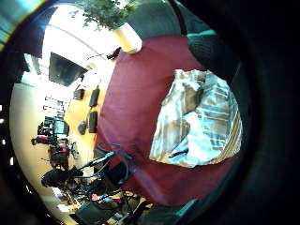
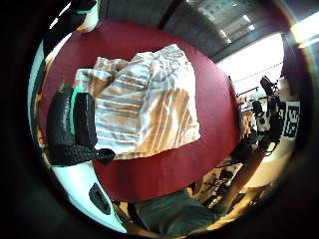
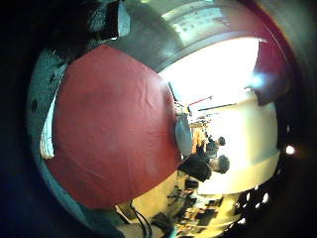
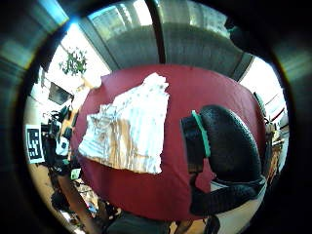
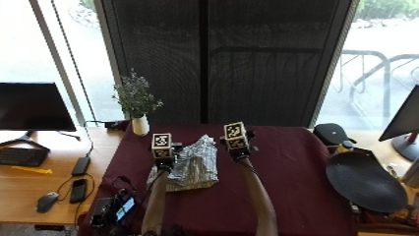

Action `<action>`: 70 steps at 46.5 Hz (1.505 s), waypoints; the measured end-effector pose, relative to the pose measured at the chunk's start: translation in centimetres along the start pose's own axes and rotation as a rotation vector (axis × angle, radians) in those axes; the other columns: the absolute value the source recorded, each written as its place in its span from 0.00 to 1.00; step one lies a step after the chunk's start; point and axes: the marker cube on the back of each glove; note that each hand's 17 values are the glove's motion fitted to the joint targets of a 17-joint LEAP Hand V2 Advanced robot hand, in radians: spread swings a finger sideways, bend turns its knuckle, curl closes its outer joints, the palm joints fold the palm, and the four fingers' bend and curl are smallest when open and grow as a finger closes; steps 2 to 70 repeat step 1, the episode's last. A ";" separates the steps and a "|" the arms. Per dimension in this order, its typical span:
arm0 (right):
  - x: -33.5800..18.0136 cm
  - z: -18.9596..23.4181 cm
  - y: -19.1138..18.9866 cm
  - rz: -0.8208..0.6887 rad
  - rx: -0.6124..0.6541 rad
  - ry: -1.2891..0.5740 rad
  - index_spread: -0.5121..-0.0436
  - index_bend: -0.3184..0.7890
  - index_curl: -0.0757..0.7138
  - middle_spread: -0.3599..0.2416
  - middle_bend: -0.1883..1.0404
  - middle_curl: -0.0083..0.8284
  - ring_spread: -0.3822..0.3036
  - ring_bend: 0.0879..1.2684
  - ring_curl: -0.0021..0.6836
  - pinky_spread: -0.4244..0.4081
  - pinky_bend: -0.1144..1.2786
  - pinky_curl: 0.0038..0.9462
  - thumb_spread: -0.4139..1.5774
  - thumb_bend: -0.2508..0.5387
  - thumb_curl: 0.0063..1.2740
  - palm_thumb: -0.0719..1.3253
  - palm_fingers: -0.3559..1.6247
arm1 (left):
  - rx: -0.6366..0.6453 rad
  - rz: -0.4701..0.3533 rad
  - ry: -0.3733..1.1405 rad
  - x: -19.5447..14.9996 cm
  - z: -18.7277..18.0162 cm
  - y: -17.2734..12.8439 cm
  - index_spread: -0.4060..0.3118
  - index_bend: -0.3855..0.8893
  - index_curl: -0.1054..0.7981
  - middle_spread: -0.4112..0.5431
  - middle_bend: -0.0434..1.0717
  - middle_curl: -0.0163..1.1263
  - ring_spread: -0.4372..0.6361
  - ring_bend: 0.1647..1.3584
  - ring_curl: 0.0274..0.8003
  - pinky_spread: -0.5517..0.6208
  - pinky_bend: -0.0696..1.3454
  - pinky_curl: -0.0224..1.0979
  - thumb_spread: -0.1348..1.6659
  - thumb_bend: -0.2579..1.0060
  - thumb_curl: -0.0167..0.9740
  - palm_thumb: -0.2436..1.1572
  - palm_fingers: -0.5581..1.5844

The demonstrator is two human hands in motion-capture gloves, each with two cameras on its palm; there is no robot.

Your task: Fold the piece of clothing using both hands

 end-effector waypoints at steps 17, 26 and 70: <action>0.5 0.0 0.2 0.013 0.008 -0.001 0.43 0.45 0.52 0.40 0.28 0.40 0.62 0.16 0.47 0.78 0.48 0.35 0.88 0.30 0.29 0.48 0.40 | 0.050 0.010 0.004 0.4 -0.4 -0.4 0.42 0.41 0.47 0.35 0.21 0.39 0.48 0.30 0.41 0.67 0.33 0.38 0.88 0.24 0.36 0.60 0.49; 0.5 0.0 0.2 0.013 0.008 -0.001 0.43 0.45 0.52 0.40 0.28 0.40 0.62 0.16 0.47 0.78 0.48 0.35 0.88 0.30 0.29 0.48 0.40 | 0.050 0.010 0.004 0.4 -0.4 -0.4 0.42 0.41 0.47 0.35 0.21 0.39 0.48 0.30 0.41 0.67 0.33 0.38 0.88 0.24 0.36 0.60 0.49; 0.5 0.0 0.2 0.013 0.008 -0.001 0.43 0.45 0.52 0.40 0.28 0.40 0.62 0.16 0.47 0.78 0.48 0.35 0.88 0.30 0.29 0.48 0.40 | 0.050 0.010 0.004 0.4 -0.4 -0.4 0.42 0.41 0.47 0.35 0.21 0.39 0.48 0.30 0.41 0.67 0.33 0.38 0.88 0.24 0.36 0.60 0.49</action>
